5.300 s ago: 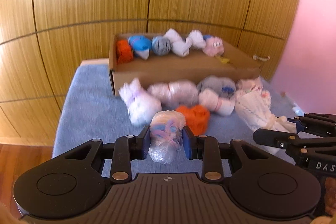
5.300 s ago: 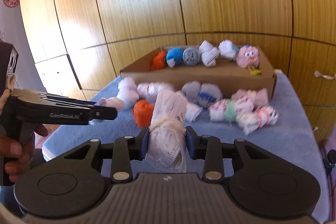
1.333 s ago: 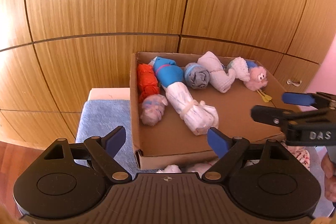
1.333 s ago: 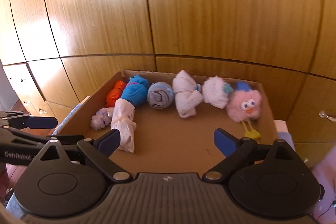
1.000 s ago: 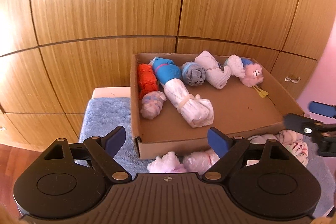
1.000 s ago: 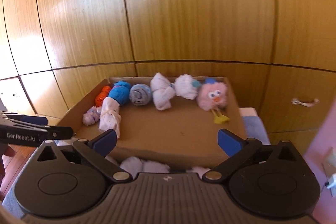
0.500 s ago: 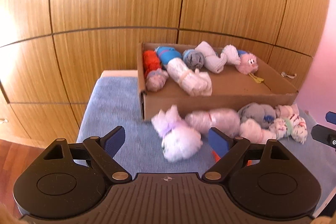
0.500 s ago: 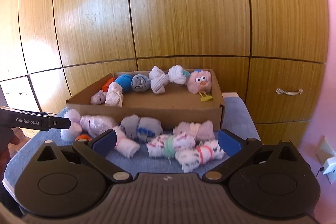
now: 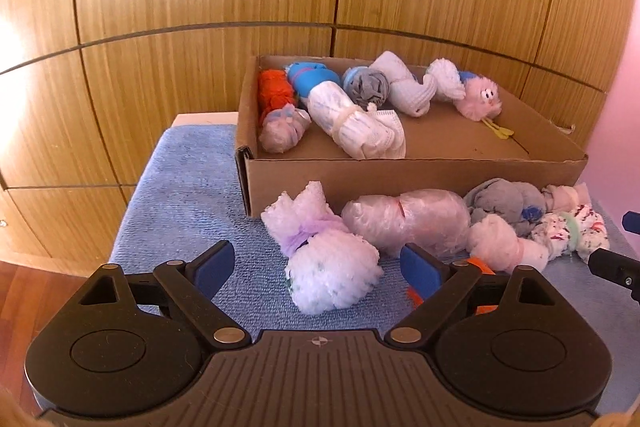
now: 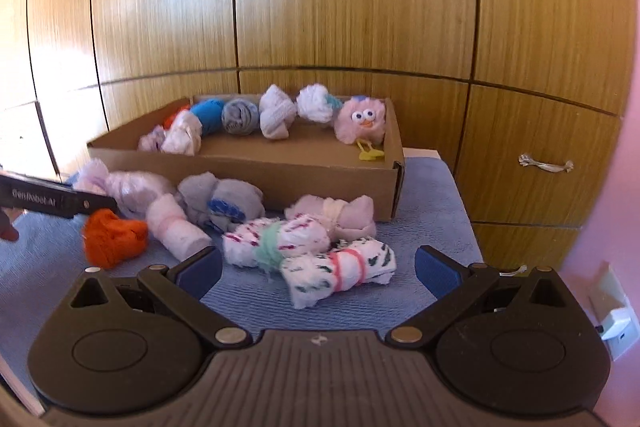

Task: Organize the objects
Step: 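Move both tools back to the socks on the towel, then grasp the white mesh bundle with the left tool while the right tool grasps the leaf-print sock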

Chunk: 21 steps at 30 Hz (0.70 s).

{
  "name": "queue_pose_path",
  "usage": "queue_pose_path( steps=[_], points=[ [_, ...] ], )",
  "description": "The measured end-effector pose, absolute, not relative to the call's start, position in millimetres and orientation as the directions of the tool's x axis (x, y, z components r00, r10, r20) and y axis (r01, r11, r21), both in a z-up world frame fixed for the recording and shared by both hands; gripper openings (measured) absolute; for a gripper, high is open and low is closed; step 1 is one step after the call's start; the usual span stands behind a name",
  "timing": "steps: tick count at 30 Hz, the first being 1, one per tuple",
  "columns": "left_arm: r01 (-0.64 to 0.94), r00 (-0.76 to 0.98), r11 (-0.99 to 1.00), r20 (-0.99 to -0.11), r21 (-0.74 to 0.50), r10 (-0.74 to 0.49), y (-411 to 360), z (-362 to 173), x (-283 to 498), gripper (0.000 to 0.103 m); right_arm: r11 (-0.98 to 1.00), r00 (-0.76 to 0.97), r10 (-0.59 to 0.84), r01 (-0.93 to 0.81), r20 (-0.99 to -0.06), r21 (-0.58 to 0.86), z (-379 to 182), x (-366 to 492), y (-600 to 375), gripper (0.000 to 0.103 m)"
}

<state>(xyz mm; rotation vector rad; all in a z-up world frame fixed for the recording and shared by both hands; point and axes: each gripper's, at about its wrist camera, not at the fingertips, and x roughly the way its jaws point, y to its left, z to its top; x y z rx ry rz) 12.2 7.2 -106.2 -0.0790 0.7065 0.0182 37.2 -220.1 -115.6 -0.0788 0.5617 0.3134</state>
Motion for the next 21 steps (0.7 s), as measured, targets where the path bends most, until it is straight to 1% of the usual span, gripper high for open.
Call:
queue_pose_path(
  steps=[4, 8, 9, 10, 12, 13, 16, 18, 20, 21],
  points=[
    [-0.033, 0.757, 0.997, -0.654, -0.073, -0.022, 9, -111, 18, 0.092, 0.931, 0.768, 0.307, -0.365, -0.562, 0.010, -119, 49, -225, 0.102],
    [-0.012, 0.759, 0.996, -0.649, -0.087, -0.048, 10, -112, 19, 0.089, 0.915, 0.731, 0.338, -0.403, -0.593, 0.024, -120, 58, -227, 0.098],
    [-0.009, 0.759, 0.996, -0.649, -0.091, -0.053, 11, -112, 19, 0.089, 0.913, 0.722, 0.339, -0.406, -0.604, 0.027, -121, 60, -227, 0.094],
    [-0.008, 0.759, 0.996, -0.649, -0.093, -0.055, 11, -111, 19, 0.088, 0.912, 0.715, 0.338, -0.409, -0.612, 0.026, -121, 62, -227, 0.088],
    [-0.001, 0.758, 0.995, -0.649, -0.096, -0.061, 11, -111, 19, 0.086, 0.904, 0.696, 0.348, -0.427, -0.628, 0.028, -122, 63, -225, 0.080],
    [0.000, 0.758, 0.995, -0.649, -0.096, -0.063, 11, -111, 19, 0.085, 0.906, 0.698, 0.336, -0.423, -0.633, 0.015, -122, 63, -224, 0.074],
    [0.013, 0.761, 0.994, -0.644, -0.106, -0.078, 11, -110, 17, 0.077, 0.912, 0.706, 0.330, -0.411, -0.627, 0.017, -123, 60, -227, 0.066],
    [0.022, 0.764, 0.993, -0.638, -0.119, -0.093, 11, -109, 14, 0.067, 0.916, 0.712, 0.333, -0.400, -0.618, 0.032, -123, 57, -232, 0.066],
    [0.031, 0.767, 0.992, -0.633, -0.122, -0.102, 10, -108, 12, 0.060, 0.918, 0.719, 0.334, -0.395, -0.609, 0.036, -122, 52, -235, 0.066],
    [0.030, 0.769, 0.993, -0.632, -0.115, -0.097, 9, -108, 10, 0.059, 0.918, 0.721, 0.335, -0.396, -0.607, 0.036, -122, 51, -236, 0.065]
  ],
)
